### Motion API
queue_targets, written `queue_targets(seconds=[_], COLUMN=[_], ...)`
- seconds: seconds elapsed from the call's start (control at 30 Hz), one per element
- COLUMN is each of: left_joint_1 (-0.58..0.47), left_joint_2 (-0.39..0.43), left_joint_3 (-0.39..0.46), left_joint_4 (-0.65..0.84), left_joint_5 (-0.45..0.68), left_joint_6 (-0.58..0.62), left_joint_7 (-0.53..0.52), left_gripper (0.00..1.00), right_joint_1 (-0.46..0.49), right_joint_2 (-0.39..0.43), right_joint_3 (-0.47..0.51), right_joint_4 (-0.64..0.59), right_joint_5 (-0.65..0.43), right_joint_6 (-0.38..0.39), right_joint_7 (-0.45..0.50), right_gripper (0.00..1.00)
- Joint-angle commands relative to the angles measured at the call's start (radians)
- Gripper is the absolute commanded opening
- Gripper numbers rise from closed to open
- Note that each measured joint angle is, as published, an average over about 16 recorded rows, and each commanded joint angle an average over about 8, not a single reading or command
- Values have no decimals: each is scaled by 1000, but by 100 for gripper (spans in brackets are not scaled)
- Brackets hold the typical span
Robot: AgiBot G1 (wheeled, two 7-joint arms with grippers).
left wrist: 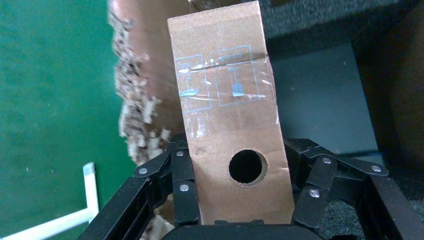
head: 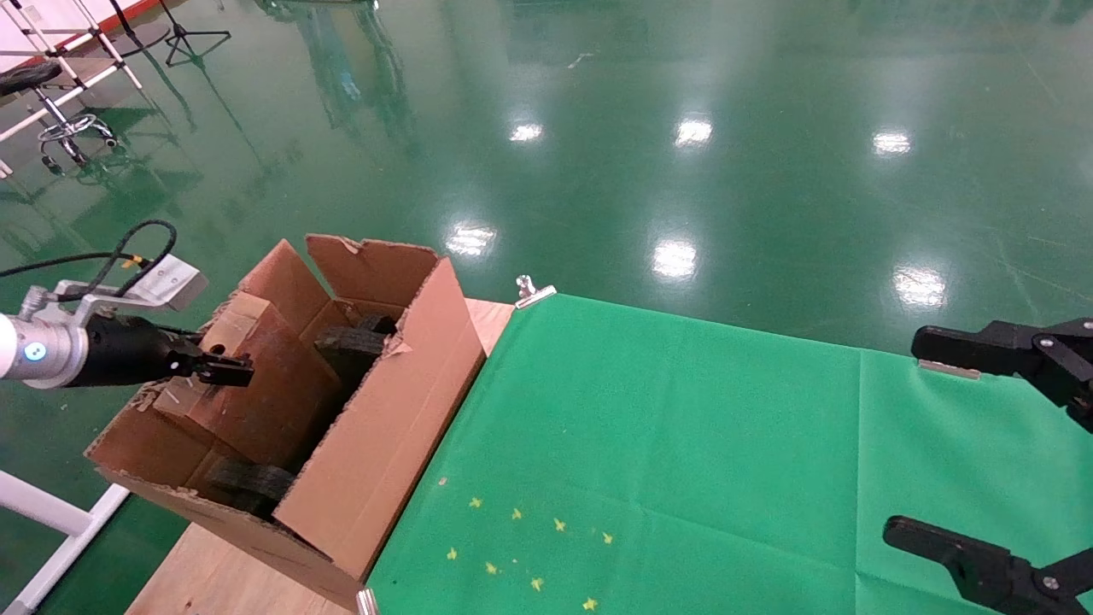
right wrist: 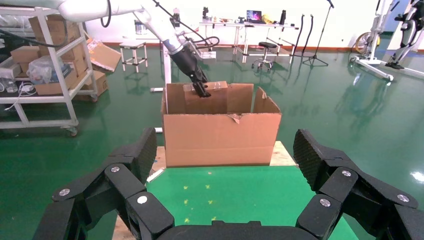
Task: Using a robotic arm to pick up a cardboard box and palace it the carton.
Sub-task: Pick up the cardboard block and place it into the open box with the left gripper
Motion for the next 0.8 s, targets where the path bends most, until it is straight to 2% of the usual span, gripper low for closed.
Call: queue_targets(seconds=[0.03, 0.1, 0.37, 0.8], left_joint_1=[-11, -17, -33, -30], left_joint_2=[15, 25, 50, 43], left_joint_3=[7, 9, 11, 11], left_joint_4=[36, 60, 123, 105], left_joint_5=[13, 16, 19, 20], left_joint_6=[-3, -3, -9, -6], left_joint_7=[9, 20, 43, 39], left_gripper=[0, 2, 100, 100], right_joint_1=[0, 0, 0, 0], right_joint_2=[0, 0, 0, 0], right_joint_3=[0, 0, 0, 0], right_joint_4=[0, 0, 0, 0], right_joint_5=[0, 0, 0, 0], right_joint_6=[0, 0, 0, 0], right_joint_7=[0, 0, 0, 0], right_gripper=[100, 100, 100, 100])
